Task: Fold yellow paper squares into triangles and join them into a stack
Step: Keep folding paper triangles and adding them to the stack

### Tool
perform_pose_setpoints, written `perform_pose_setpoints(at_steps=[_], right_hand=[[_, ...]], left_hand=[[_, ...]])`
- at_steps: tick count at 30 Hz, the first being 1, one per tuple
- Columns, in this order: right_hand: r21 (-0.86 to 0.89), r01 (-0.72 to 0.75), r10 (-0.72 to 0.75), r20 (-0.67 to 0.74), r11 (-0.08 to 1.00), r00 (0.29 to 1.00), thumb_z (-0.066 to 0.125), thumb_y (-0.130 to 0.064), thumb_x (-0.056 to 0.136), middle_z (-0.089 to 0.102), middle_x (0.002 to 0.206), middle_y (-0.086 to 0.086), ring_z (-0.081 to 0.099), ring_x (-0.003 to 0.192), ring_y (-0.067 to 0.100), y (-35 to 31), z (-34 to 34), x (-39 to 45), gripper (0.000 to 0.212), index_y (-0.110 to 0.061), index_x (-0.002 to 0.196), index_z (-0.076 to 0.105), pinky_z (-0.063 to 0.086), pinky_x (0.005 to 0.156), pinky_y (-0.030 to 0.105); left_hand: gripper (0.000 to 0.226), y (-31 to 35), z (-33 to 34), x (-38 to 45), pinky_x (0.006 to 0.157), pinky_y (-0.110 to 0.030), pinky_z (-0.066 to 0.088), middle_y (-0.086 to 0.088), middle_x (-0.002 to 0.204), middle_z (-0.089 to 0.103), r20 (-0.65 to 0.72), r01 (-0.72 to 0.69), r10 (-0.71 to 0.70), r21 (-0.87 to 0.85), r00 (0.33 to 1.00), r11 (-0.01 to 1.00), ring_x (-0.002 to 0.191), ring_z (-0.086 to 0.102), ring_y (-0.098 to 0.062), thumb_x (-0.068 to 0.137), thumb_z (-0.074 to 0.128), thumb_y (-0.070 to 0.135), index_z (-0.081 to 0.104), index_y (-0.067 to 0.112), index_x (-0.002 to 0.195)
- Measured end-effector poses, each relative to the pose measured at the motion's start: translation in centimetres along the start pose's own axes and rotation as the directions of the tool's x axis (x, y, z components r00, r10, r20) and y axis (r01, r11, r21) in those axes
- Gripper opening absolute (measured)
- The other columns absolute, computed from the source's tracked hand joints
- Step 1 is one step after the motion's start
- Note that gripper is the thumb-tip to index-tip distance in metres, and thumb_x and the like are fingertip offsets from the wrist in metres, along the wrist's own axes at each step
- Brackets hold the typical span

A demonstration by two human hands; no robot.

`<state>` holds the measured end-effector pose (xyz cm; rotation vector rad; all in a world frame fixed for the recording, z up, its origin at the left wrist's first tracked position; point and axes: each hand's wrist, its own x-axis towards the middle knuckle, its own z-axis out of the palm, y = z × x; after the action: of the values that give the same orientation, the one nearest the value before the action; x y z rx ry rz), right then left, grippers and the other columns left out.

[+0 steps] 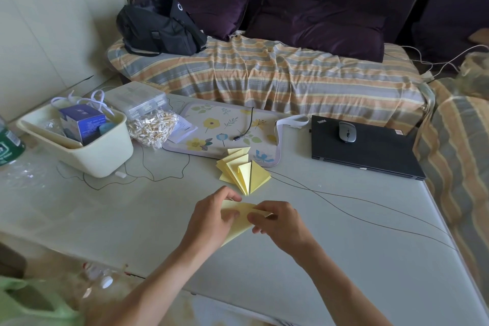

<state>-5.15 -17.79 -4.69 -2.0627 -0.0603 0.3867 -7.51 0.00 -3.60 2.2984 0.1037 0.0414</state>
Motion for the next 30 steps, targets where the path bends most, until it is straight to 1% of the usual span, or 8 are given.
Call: perform_pose_setpoints(at_steps=[5,11,14,16,19,22,25,30], right_hand=[[0.029,-0.025,0.025,-0.025,0.999,0.999,0.068,-0.026,0.09,0.074,0.068,-0.001,0.061,0.065,0.014,0.1,0.0,0.1,0.01,-0.024,0.083,0.076,0.049,0.063,0.033],[-0.079,-0.014,0.005,-0.111,0.997,0.994,0.072,-0.032,0.089,0.072,0.07,0.0,0.053,0.052,0.003,0.3,0.3,0.3,0.014,-0.02,0.085,0.076,0.039,0.049,0.016],[-0.133,0.004,-0.021,-0.129,0.991,0.991,0.074,-0.037,0.088,0.068,0.074,-0.003,0.055,0.058,0.005,0.3,0.2,0.2,0.019,-0.019,0.088,0.076,0.037,0.051,0.012],[-0.156,0.023,-0.039,-0.097,0.987,0.995,0.073,-0.039,0.088,0.068,0.082,-0.002,0.061,0.071,0.008,0.3,0.1,0.1,0.02,-0.019,0.091,0.076,0.04,0.056,0.013],[-0.055,0.022,-0.024,-0.041,0.998,0.999,0.072,-0.035,0.089,0.07,0.08,0.004,0.059,0.069,0.011,-0.1,-0.1,-0.1,0.014,-0.021,0.088,0.075,0.043,0.061,0.022],[0.048,-0.01,0.011,-0.026,0.999,1.0,0.066,-0.028,0.092,0.072,0.071,-0.002,0.057,0.064,0.005,-0.6,-0.3,-0.4,0.015,-0.022,0.083,0.075,0.044,0.061,0.021],[0.111,-0.029,0.034,-0.047,0.993,0.998,0.064,-0.026,0.093,0.074,0.071,-0.001,0.059,0.063,0.005,-0.9,-0.4,-0.5,0.016,-0.022,0.081,0.075,0.049,0.066,0.024],[0.132,-0.042,0.051,-0.058,0.99,0.997,0.067,-0.024,0.091,0.074,0.07,0.003,0.06,0.062,0.007,-0.9,-0.4,-0.5,0.014,-0.021,0.08,0.074,0.05,0.066,0.026]], left_hand=[[0.021,-0.1,0.0,0.2,0.071,-0.002,0.039,0.029,0.094,0.065,-0.055,-0.018,0.019,0.003,0.998,1.0,0.092,0.062,0.001,0.091,0.073,0.012,0.069,0.033,0.093],[0.021,-0.4,0.1,0.3,0.054,-0.013,0.039,0.017,0.09,0.07,-0.088,0.019,-0.02,-0.005,0.996,1.0,0.066,0.055,0.004,0.092,0.068,0.011,0.068,0.032,0.091],[0.022,-0.3,0.1,0.3,0.052,-0.013,0.037,0.014,0.09,0.069,-0.076,0.014,-0.014,-0.001,0.997,1.0,0.062,0.054,0.004,0.094,0.065,0.01,0.068,0.032,0.092],[0.024,-0.1,0.2,0.2,0.049,-0.014,0.035,0.013,0.083,0.066,-0.064,0.01,-0.01,-0.007,0.998,1.0,0.057,0.052,0.001,0.095,0.063,0.009,0.068,0.032,0.092],[0.025,0.1,0.0,0.2,0.049,-0.017,0.036,0.013,0.066,0.056,-0.067,0.003,-0.004,-0.018,0.998,1.0,0.056,0.051,-0.001,0.096,0.061,0.008,0.069,0.032,0.092],[0.024,0.4,-0.2,0.1,0.054,-0.016,0.038,0.021,0.056,0.055,-0.068,-0.007,0.005,-0.04,0.998,0.999,0.061,0.052,0.003,0.096,0.063,0.009,0.072,0.031,0.092],[0.023,0.5,-0.3,0.0,0.055,-0.017,0.038,0.032,0.058,0.053,-0.05,-0.028,0.025,-0.063,0.998,0.998,0.058,0.05,-0.002,0.095,0.065,0.009,0.074,0.03,0.094],[0.022,0.3,-0.3,0.1,0.054,-0.019,0.035,0.026,0.057,0.052,-0.044,-0.034,0.031,-0.064,0.999,0.997,0.056,0.045,-0.008,0.093,0.069,0.012,0.075,0.033,0.094]])
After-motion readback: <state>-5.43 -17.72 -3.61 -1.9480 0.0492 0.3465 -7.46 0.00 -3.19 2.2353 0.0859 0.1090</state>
